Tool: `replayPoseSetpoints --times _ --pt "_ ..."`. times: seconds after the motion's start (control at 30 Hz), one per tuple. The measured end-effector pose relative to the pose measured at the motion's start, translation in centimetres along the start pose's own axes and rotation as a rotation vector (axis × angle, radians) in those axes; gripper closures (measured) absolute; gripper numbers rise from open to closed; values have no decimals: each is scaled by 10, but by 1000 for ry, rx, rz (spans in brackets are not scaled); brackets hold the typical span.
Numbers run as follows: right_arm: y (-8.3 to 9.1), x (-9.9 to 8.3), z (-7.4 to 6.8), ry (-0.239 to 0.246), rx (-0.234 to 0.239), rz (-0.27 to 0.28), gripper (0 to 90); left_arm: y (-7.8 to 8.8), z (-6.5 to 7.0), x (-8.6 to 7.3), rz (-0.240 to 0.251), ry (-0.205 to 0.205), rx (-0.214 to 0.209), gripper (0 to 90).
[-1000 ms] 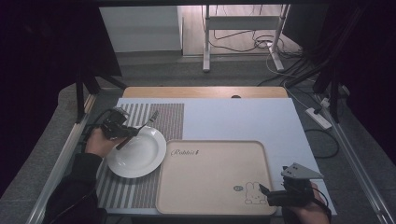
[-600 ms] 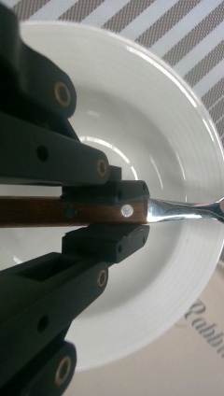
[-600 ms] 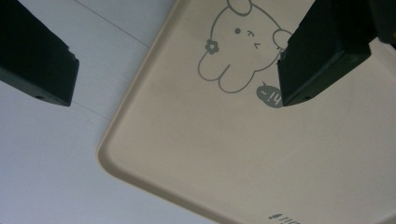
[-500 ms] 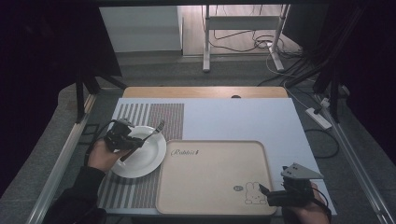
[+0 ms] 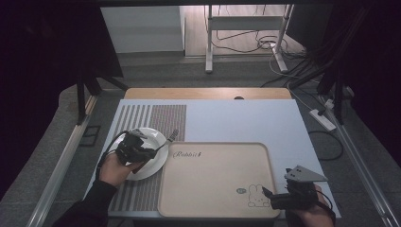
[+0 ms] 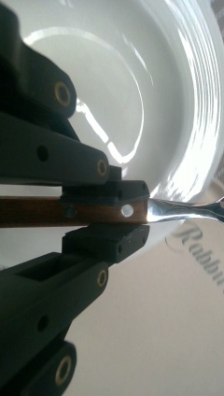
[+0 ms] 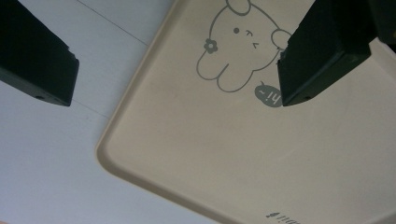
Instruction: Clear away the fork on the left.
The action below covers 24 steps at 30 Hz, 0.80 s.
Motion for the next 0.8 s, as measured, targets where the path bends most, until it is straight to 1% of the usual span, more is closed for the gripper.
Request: replayPoseSetpoints --times 0.1,0.3,0.37,0.43,0.57,0.63,0.73,0.8 --pt "0 0 0 2 1 1 0 -4 10 4 -4 -10 -9 782" --pt "0 0 0 4 3 -2 0 -13 29 13 -6 -8 -31 782" --pt "0 0 0 5 3 -1 0 -17 37 17 -7 -22 -37 782" --pt "0 0 -1 5 3 -2 0 -21 43 21 -6 -24 -46 782" --pt "0 0 -1 7 3 -4 0 -30 56 29 -11 -40 -55 782" --pt "0 0 -1 7 3 -5 0 -35 62 32 -14 -49 -67 782" --pt "0 0 -1 9 3 -7 0 -43 69 36 -16 -45 -75 782" --pt "0 0 -1 10 3 -8 0 -48 74 38 -20 -42 -73 782"
Point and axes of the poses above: each handheld gripper's, and its own axes: y roughly backward along the jaws, x roughly out of its top, z roughly to its right, the point moved 6 cm from there along -y, roughly forward along the jaws, and after that the axes turned 14 degrees about -y, right-handed, at the moved point
